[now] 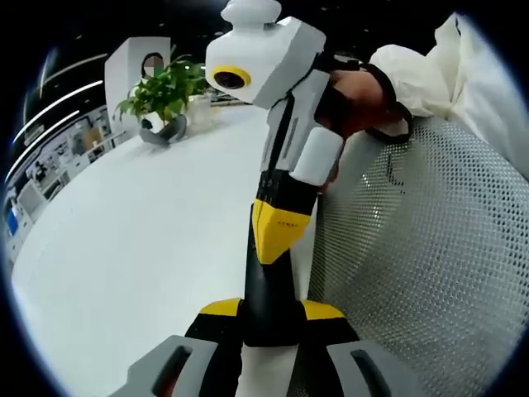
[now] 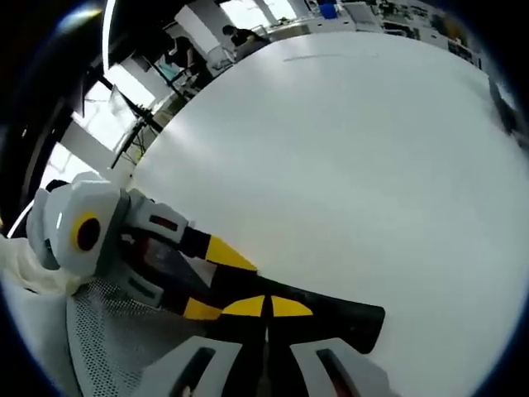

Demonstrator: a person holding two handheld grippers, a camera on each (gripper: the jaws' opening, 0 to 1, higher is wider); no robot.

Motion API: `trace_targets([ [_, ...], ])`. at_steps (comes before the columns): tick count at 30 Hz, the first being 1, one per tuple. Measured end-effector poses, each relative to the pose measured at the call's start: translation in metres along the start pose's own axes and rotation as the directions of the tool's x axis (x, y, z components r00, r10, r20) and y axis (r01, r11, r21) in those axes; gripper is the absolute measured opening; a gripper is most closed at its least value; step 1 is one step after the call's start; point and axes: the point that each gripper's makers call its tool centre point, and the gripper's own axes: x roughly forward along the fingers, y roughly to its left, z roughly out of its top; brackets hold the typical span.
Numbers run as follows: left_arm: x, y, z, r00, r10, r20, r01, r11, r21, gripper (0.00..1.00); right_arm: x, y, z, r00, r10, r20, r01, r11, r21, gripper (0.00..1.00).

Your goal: Press the specified remote control buttons in sequence, fully releasing each button before pressing the next.

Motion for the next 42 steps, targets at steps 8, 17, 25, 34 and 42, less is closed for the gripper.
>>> trace_targets([
  [8, -0.001, 0.000, 0.000, 1.000, 0.000, 0.002, 0.000, 1.000, -0.001, 0.25, 0.000, 0.007, 0.000, 0.999, 0.039, 0.006, -0.039, 0.999, 0.033, 0.00],
  [17, 0.000, 0.001, 0.000, 1.000, 0.003, 0.002, -0.003, 1.000, -0.003, 0.25, 0.003, 0.008, -0.001, 0.999, 0.042, -0.004, -0.042, 0.999, 0.025, 0.00],
  [25, 0.000, 0.001, 0.000, 1.000, 0.004, 0.003, -0.004, 1.000, -0.010, 0.25, 0.006, 0.009, -0.001, 1.000, -0.009, -0.014, 0.008, 0.997, -0.080, 0.00],
  [34, 0.000, 0.001, 0.001, 1.000, 0.017, -0.019, -0.017, 0.999, -0.029, 0.25, 0.006, 0.008, -0.001, 0.999, -0.044, -0.010, 0.043, 0.992, -0.115, 0.00],
  [42, 0.005, 0.004, 0.003, 0.999, 0.037, -0.038, -0.038, 0.999, -0.030, 0.25, 0.005, 0.011, 0.004, 1.000, -0.019, 0.010, 0.020, 0.994, -0.104, 0.00],
])
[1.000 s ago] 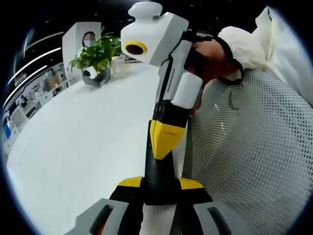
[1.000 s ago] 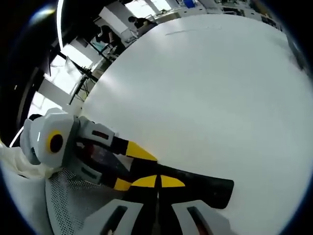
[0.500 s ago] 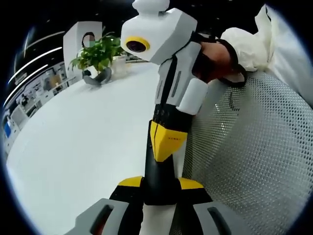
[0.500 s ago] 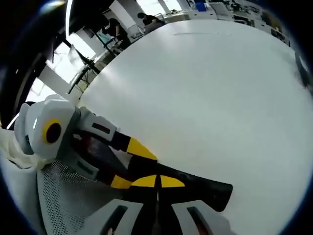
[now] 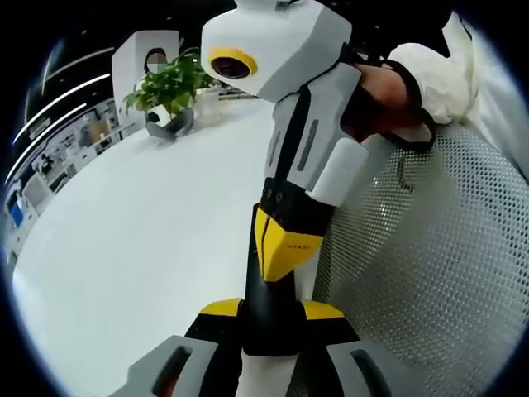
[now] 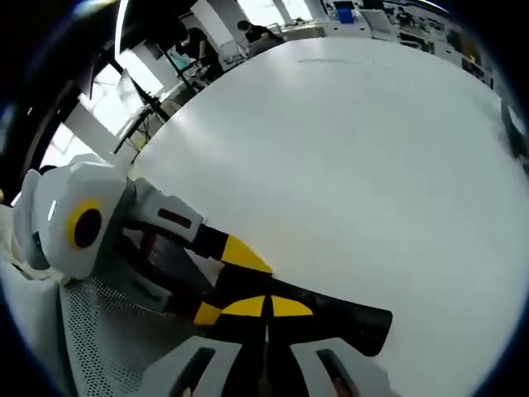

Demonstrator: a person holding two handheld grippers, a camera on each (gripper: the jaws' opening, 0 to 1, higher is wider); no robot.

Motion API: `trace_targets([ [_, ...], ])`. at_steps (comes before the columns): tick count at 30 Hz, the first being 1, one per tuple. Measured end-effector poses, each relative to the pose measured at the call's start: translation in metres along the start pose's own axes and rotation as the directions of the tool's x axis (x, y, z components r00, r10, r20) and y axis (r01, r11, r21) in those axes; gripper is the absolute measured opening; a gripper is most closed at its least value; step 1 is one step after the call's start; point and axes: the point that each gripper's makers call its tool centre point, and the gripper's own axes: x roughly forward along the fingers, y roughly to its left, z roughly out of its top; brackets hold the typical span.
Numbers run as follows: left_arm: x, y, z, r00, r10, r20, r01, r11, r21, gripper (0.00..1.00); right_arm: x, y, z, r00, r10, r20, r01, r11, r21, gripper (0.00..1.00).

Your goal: Press the specified remote control buttons in sequence, fully releasing each button before pressing the next.

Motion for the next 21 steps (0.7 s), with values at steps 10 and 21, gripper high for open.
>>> trace_targets([
  [10, -0.001, 0.000, 0.000, 1.000, -0.001, -0.003, 0.001, 1.000, 0.011, 0.25, -0.038, -0.009, 0.027, 0.980, -0.058, 0.189, 0.055, 0.998, 0.023, 0.02],
  [21, -0.002, 0.000, 0.000, 1.000, -0.021, -0.006, 0.021, 0.999, 0.026, 0.25, -0.119, -0.025, 0.057, 0.830, -0.205, 0.519, 0.209, 0.976, 0.052, 0.28],
])
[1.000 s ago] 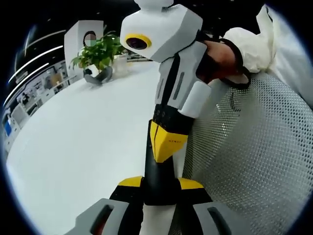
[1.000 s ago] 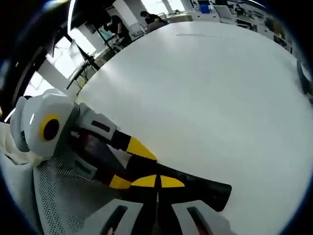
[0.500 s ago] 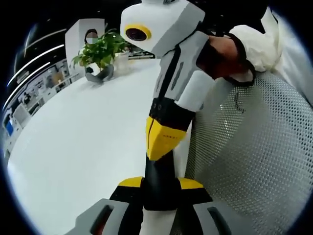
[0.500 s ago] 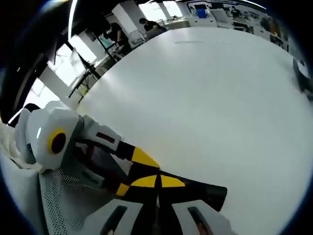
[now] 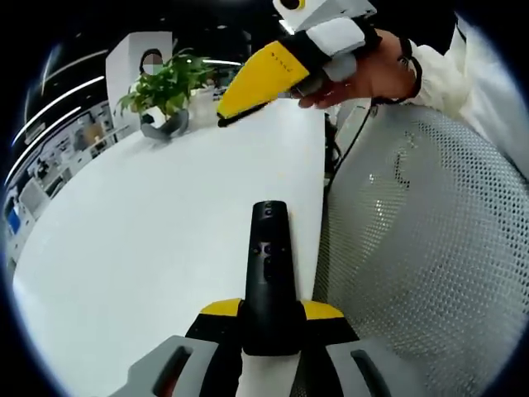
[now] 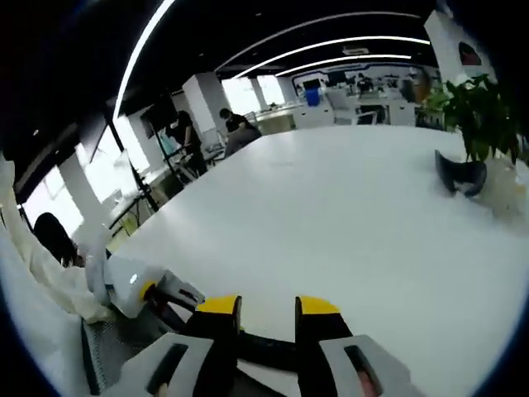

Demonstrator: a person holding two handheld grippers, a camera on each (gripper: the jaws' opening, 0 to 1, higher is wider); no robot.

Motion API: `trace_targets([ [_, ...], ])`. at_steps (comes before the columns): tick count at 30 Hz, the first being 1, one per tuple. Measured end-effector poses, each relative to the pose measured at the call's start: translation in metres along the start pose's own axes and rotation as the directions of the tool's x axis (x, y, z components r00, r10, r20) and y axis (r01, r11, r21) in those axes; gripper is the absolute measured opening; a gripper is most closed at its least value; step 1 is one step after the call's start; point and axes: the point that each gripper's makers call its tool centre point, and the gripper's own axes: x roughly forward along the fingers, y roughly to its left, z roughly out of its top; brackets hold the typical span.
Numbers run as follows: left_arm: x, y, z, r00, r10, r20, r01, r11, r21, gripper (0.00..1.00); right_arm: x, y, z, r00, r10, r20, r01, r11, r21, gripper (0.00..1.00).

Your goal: Press the specified remote control buttons in sequence, fully releasing each button before pressing the next.

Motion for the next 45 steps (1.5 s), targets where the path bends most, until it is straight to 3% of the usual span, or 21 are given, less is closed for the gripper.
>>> trace_targets([
  [4, 0.000, 0.001, 0.001, 1.000, -0.010, -0.004, 0.010, 1.000, 0.010, 0.25, -0.015, -0.023, 0.009, 0.988, -0.138, 0.070, 0.144, 0.986, -0.087, 0.45],
  [9, 0.001, 0.005, 0.001, 1.000, -0.026, -0.010, 0.026, 0.999, 0.023, 0.25, -0.027, -0.047, 0.001, 0.959, -0.264, 0.101, 0.273, 0.958, -0.088, 0.71],
  [14, 0.002, 0.008, 0.002, 0.999, -0.044, -0.021, 0.045, 0.998, 0.043, 0.25, -0.032, -0.055, -0.002, 0.948, -0.287, 0.136, 0.296, 0.953, -0.056, 0.86],
  [17, 0.003, 0.013, 0.003, 0.998, -0.054, -0.033, 0.056, 0.997, 0.056, 0.25, -0.028, -0.056, -0.006, 0.946, -0.291, 0.141, 0.300, 0.952, -0.054, 0.87],
  [22, 0.004, 0.020, 0.002, 0.996, -0.070, -0.053, 0.074, 0.995, 0.068, 0.25, -0.024, -0.056, -0.003, 0.940, -0.301, 0.163, 0.321, 0.940, -0.113, 0.99],
  [28, 0.002, 0.038, 0.003, 0.994, -0.075, -0.077, 0.081, 0.994, 0.068, 0.25, -0.026, -0.062, -0.004, 0.928, -0.335, 0.162, 0.355, 0.927, -0.123, 0.99],
  [33, 0.001, 0.052, 0.005, 0.993, -0.080, -0.088, 0.087, 0.993, 0.076, 0.25, -0.027, -0.074, -0.017, 0.911, -0.402, 0.092, 0.411, 0.902, -0.131, 0.99],
  [39, 0.000, 0.061, 0.006, 0.989, -0.095, -0.114, 0.105, 0.991, 0.084, 0.24, -0.026, -0.078, -0.025, 0.908, -0.418, 0.044, 0.420, 0.898, -0.132, 0.99],
  [45, 0.001, 0.071, 0.007, 0.985, -0.109, -0.136, 0.124, 0.987, 0.106, 0.24, -0.027, -0.080, -0.027, 0.901, -0.432, 0.038, 0.432, 0.890, -0.145, 0.97],
])
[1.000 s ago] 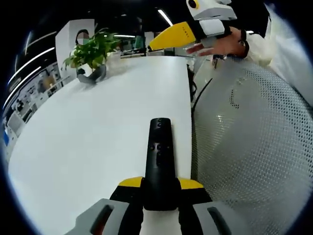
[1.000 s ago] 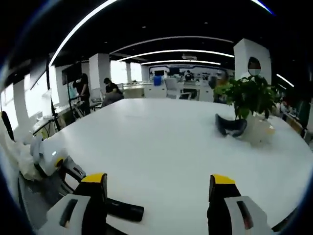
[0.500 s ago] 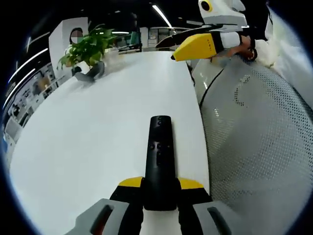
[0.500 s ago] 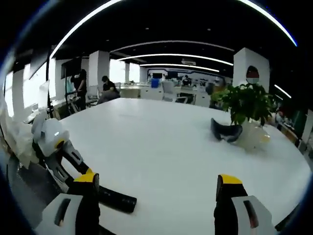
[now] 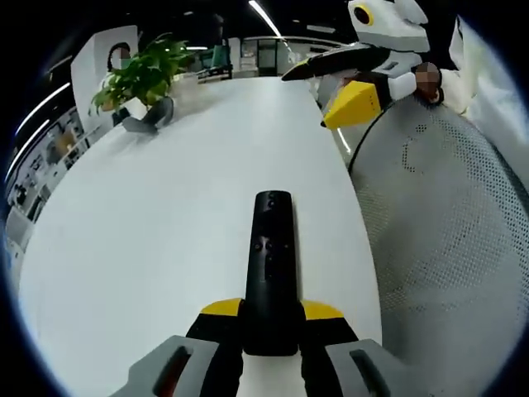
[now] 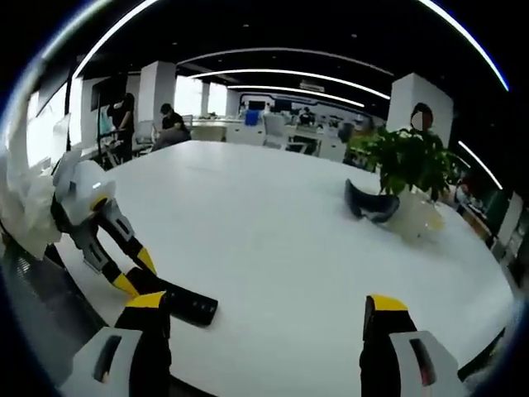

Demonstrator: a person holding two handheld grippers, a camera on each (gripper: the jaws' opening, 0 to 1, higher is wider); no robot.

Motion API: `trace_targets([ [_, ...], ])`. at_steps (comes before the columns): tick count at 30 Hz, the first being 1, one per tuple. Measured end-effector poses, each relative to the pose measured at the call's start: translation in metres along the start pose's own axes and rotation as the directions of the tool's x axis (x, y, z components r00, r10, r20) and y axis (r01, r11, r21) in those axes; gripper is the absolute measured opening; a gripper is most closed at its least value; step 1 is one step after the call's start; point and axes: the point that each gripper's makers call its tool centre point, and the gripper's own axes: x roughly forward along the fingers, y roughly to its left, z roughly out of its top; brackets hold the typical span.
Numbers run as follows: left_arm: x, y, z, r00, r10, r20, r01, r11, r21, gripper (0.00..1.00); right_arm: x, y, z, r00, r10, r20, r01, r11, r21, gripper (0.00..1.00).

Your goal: Press the specified remote control buttons in sequence, fully releasing each button before pressing the next.

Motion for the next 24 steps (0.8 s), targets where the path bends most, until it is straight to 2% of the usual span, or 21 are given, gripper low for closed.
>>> trace_targets([
  [15, 0.005, 0.026, 0.001, 1.000, -0.016, -0.011, 0.017, 1.000, 0.026, 0.24, 0.001, -0.001, -0.006, 0.999, -0.007, -0.035, 0.007, 1.000, -0.012, 0.95],
  [24, 0.007, 0.052, 0.002, 1.000, 0.003, -0.019, -0.003, 1.000, 0.029, 0.24, 0.002, 0.000, -0.010, 0.998, -0.008, -0.058, 0.007, 1.000, -0.017, 0.93],
])
